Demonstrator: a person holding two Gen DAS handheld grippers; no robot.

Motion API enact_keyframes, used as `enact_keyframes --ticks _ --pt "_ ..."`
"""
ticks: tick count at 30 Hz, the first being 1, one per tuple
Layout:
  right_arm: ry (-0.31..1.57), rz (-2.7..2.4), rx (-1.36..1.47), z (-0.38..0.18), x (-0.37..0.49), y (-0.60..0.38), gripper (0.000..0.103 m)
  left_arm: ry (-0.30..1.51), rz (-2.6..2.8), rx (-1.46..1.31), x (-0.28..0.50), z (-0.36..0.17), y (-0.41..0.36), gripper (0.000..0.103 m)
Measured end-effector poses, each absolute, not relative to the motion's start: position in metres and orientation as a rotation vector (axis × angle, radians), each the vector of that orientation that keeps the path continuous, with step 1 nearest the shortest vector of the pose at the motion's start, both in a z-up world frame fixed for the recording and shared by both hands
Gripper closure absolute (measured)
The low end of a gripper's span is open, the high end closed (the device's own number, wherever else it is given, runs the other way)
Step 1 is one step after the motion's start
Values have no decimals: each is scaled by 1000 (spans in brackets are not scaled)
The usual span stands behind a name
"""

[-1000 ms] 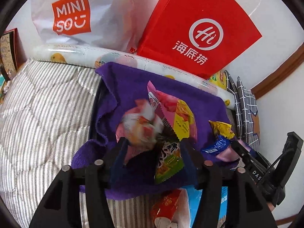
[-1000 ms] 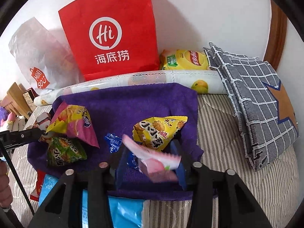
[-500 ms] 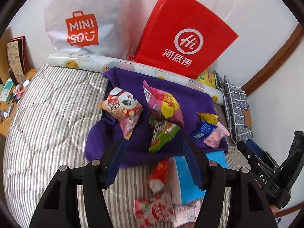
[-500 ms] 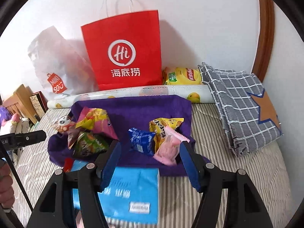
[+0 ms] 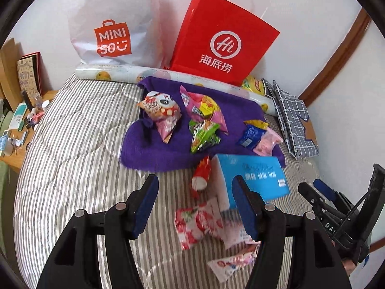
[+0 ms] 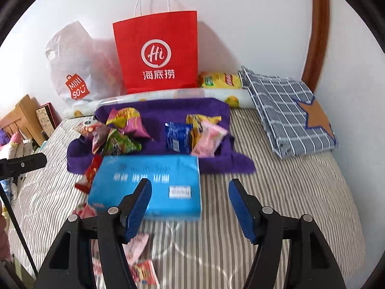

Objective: Organize snacks
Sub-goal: 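Move both tools toward the pink lychee bag and the strawberry-bear candy stick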

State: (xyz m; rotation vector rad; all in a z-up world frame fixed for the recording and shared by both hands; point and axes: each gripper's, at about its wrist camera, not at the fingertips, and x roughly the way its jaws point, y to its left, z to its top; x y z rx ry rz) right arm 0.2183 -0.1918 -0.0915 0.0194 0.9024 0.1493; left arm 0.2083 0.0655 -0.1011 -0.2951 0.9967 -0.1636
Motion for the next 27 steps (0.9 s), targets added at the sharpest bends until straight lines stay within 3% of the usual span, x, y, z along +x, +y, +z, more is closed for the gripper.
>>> enact_keyframes --ticks 14,27 --pt "1014 263 57 -133 152 -164 38 1002 -169 -321 164 -115 78 40" --pt "999 227 -35 -140 157 -120 38 994 -174 -318 149 -116 81 40"
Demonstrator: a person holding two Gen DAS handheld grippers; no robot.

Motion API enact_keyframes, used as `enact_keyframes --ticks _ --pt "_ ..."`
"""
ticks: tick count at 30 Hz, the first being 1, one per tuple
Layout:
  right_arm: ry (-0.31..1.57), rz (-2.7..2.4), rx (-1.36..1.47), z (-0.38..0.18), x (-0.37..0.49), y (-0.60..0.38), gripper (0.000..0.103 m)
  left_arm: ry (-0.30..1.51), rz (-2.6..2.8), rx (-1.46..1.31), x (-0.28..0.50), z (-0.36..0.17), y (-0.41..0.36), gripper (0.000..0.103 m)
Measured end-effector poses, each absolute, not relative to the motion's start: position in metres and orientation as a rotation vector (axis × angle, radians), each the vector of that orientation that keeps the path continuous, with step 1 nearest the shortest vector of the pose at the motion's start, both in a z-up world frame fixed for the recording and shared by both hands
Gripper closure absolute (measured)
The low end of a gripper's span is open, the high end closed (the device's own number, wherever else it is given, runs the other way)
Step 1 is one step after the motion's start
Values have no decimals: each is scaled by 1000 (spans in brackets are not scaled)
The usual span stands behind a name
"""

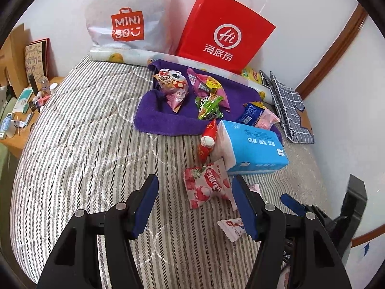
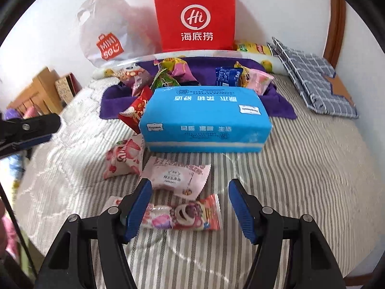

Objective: Organize snacks
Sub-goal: 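Move both tools toward the pink lychee bag and the strawberry-bear candy stick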

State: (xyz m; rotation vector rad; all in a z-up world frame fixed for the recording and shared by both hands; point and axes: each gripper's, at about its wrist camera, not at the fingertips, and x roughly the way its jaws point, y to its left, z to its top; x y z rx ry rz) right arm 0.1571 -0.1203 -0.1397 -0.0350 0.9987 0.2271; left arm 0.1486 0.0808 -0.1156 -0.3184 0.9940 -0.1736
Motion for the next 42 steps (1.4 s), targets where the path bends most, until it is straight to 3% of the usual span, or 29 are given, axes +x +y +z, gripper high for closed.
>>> enact_keyframes --ticks 15,28,42 --pt "1061 169 -101 -156 143 -141 38 1015 -205 -321 149 -124 65 40" --pt "1068 202 20 -136 121 -161 38 1019 -225 -315 150 -126 53 40" --pt "1183 273 204 -156 140 -142 38 1032 -206 -335 151 -131 66 40"
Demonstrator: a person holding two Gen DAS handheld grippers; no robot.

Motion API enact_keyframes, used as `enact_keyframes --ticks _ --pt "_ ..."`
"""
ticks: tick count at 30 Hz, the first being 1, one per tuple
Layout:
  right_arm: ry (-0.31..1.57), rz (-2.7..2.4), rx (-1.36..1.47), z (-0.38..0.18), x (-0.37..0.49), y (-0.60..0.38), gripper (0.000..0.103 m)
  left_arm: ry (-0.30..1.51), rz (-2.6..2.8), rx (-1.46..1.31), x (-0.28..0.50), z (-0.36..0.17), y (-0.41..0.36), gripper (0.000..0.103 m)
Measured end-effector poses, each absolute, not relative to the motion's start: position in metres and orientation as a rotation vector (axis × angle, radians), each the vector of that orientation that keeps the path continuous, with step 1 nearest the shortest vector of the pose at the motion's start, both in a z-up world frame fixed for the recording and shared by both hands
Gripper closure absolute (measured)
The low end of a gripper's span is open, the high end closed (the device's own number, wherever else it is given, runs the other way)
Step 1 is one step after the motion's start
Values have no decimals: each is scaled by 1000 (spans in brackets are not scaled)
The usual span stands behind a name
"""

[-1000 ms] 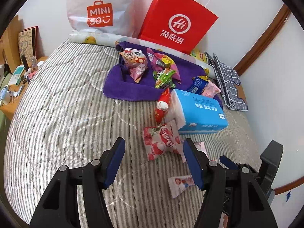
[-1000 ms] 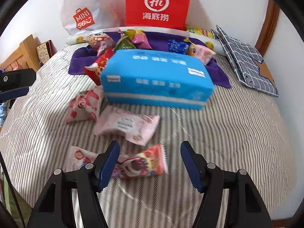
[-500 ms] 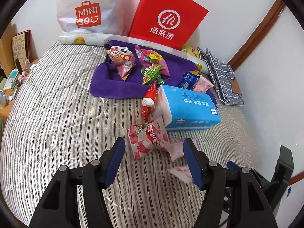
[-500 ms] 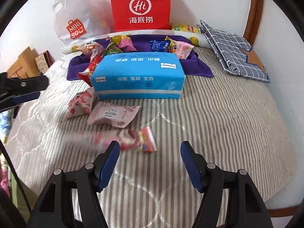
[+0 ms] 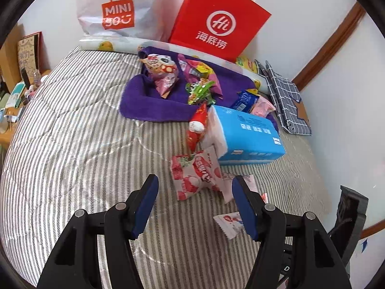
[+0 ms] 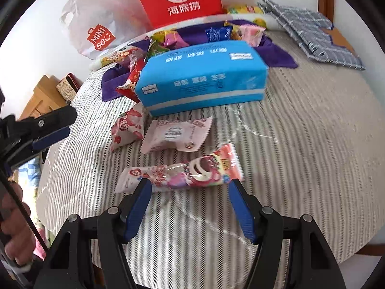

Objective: Organize snacks
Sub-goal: 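Move both tools toward the pink lychee bag and the strawberry-bear candy stick, then grasp the strawberry-bear candy stick with the right tool while the left tool grasps the pink lychee bag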

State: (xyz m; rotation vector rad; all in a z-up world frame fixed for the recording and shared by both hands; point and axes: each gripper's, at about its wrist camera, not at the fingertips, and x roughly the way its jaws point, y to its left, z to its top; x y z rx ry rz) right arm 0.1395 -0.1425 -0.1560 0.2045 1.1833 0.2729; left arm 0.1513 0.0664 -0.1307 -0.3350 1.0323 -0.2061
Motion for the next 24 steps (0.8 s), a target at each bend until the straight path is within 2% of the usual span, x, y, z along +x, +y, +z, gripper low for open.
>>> enact_keyframes --ticks 24 --pt "1205 210 243 -165 168 -149 37 1060 -180 -318 158 -137 68 40"
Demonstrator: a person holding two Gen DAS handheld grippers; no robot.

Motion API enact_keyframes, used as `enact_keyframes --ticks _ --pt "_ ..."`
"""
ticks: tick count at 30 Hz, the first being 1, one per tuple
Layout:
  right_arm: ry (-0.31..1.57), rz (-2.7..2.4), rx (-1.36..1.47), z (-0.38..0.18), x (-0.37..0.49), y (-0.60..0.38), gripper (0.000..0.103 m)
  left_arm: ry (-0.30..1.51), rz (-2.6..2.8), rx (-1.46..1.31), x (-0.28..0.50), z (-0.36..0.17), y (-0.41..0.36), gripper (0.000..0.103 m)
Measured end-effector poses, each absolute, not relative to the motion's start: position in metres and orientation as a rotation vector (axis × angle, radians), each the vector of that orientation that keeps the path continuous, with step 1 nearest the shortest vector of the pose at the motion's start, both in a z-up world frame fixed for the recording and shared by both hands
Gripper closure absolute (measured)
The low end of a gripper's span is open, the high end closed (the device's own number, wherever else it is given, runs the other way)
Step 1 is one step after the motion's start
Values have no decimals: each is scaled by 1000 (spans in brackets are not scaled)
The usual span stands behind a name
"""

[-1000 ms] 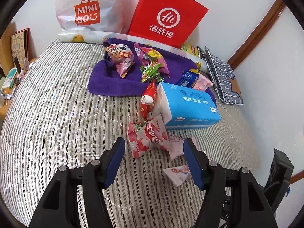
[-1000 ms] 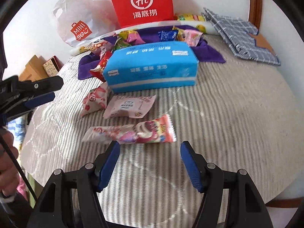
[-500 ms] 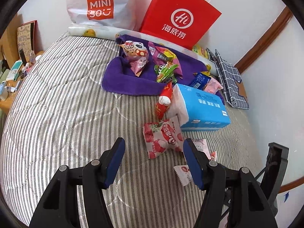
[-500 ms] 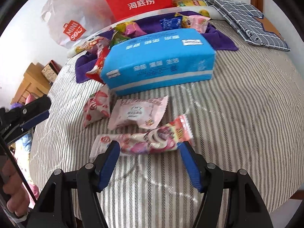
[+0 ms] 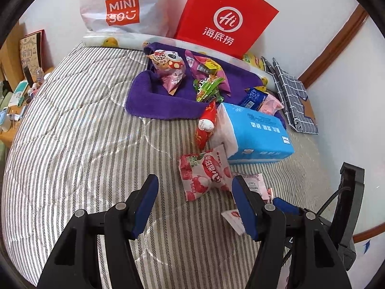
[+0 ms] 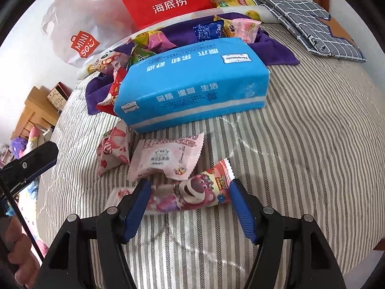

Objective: Organize snacks
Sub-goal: 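Grasp the strawberry-bear candy stick with the right tool while the left tool grasps the pink lychee bag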

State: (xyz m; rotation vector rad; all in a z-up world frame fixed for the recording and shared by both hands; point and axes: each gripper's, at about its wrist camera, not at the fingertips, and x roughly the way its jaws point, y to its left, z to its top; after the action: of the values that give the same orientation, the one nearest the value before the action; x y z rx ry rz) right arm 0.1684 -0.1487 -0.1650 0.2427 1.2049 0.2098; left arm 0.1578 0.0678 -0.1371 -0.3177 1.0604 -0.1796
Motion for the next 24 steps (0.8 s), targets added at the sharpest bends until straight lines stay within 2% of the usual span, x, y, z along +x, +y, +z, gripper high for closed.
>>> enact_keyframes --ticks 7,9,12,24 --pt "1173 183 154 -171 172 -146 38 1076 -165 -305 161 -141 64 40" --pt "1158 189 101 -172 170 -145 48 1080 -163 -299 162 -142 62 40" --pt "1136 168 18 -172 165 -150 55 1087 -162 -299 164 -145 59 40" --pt "1182 133 134 -169 161 -211 53 1121 -179 -279 169 -155 41 40"
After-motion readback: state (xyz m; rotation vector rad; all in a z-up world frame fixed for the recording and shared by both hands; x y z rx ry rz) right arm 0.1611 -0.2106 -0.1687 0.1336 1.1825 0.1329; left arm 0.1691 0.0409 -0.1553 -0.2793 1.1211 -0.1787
